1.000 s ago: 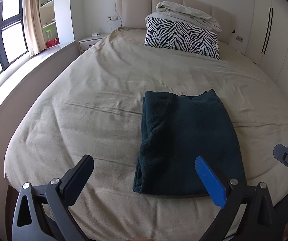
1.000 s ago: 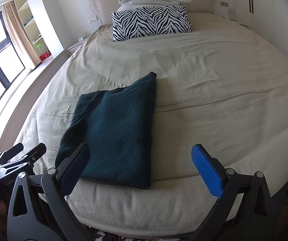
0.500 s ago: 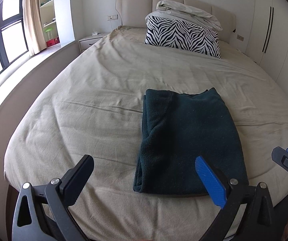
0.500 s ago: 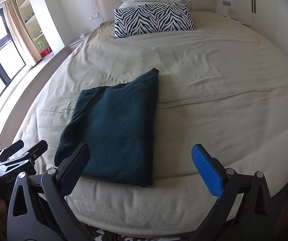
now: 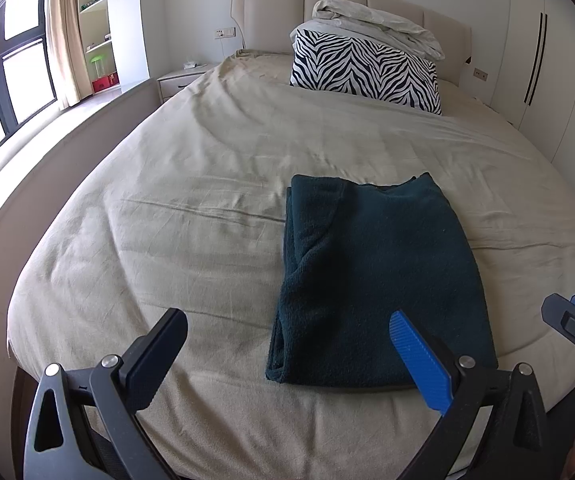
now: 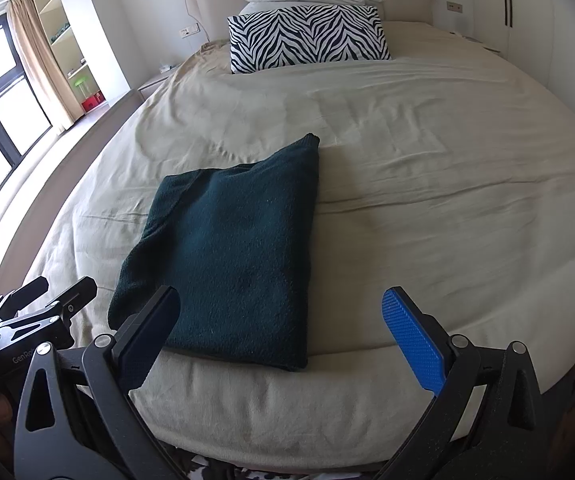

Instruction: Fold small clothes

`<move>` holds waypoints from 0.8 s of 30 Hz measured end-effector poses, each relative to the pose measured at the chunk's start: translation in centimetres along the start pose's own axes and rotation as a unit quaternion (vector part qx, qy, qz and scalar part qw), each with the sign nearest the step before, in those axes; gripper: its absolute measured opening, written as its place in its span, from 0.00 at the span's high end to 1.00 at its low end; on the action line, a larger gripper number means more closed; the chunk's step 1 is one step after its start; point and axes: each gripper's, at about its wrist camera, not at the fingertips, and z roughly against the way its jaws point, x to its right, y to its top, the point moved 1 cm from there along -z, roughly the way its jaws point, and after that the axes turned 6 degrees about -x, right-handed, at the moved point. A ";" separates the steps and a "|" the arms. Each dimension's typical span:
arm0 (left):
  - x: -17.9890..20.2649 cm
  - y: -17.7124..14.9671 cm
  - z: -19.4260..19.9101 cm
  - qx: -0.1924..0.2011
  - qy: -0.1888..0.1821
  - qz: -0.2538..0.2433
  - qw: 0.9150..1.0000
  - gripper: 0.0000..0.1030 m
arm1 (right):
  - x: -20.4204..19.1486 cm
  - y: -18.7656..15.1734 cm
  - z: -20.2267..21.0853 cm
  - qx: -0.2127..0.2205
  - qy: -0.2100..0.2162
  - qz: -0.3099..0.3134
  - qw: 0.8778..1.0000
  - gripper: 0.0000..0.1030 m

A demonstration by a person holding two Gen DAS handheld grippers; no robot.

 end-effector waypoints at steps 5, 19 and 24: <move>0.0 -0.2 -0.3 -0.002 0.000 0.000 1.000 0.00 | 0.0 0.0 0.0 0.000 0.000 0.001 1.000 0.00; 0.0 -0.3 -0.4 -0.003 -0.001 0.000 1.000 0.00 | -0.2 0.0 -0.2 -0.001 -0.001 0.001 1.000 0.00; 0.0 -0.3 -0.4 -0.003 -0.001 0.001 1.000 0.00 | -0.2 0.0 -0.3 -0.002 -0.001 0.001 1.000 0.00</move>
